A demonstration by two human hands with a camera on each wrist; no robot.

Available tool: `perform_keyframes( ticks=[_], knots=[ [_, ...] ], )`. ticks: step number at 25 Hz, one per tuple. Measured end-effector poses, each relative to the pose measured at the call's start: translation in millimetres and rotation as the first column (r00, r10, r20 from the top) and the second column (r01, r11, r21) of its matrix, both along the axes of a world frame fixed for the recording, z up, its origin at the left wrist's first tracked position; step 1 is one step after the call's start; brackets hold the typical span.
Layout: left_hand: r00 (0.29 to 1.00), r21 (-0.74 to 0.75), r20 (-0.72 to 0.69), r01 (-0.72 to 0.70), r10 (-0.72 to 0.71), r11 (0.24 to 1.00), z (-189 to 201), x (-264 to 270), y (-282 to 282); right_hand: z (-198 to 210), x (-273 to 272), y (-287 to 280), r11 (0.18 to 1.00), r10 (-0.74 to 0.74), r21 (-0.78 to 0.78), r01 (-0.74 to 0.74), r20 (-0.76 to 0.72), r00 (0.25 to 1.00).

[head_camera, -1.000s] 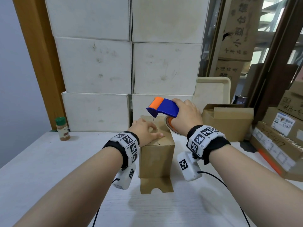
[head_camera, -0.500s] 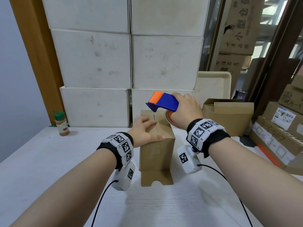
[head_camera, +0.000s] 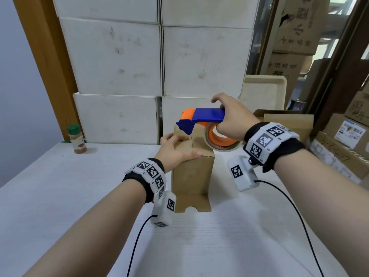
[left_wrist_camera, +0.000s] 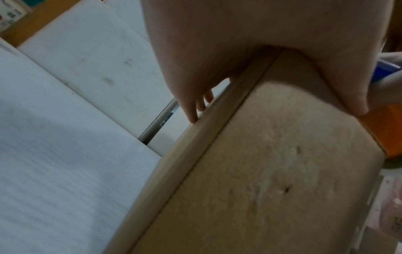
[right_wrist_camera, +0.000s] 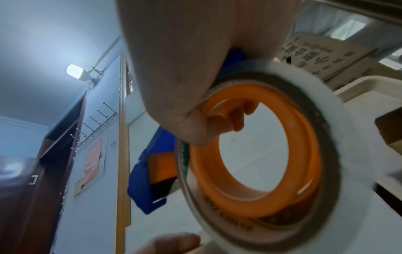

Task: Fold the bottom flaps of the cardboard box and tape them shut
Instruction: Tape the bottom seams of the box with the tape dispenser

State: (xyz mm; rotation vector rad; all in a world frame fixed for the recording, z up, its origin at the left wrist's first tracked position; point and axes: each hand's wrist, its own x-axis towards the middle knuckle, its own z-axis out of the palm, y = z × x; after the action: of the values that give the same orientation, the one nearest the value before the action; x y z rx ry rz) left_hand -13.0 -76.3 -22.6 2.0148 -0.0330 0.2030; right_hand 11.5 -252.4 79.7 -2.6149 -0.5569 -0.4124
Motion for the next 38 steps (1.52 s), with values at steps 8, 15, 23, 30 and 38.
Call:
perform_keyframes(
  ticks=[8,15,23,30,38],
  knots=[
    [1.000,-0.217,0.004,0.008,-0.007,0.976,-9.5,7.7,0.1,10.5,-12.3,6.9,0.988,0.139,-0.062,-0.141,-0.029,0.990],
    [1.000,-0.265,0.007,0.020,-0.019,0.964,-17.5,11.9,1.7,11.2,-15.5,9.2,0.984,0.165,-0.060,-0.168,-0.038,0.985],
    [0.993,-0.411,0.037,0.115,-0.109,0.904,-25.2,7.0,14.0,6.7,-14.5,15.4,0.983,0.171,-0.056,-0.172,-0.034,0.985],
    [0.983,-0.779,0.086,0.168,-0.163,0.604,-15.9,-6.5,22.2,5.0,-13.5,15.4,0.985,0.167,-0.046,-0.168,-0.028,0.986],
    [0.998,-0.815,0.006,0.038,-0.057,0.578,-15.5,1.9,15.5,4.5,-13.2,14.9,0.986,0.160,-0.044,-0.161,-0.026,0.987]
  ],
)
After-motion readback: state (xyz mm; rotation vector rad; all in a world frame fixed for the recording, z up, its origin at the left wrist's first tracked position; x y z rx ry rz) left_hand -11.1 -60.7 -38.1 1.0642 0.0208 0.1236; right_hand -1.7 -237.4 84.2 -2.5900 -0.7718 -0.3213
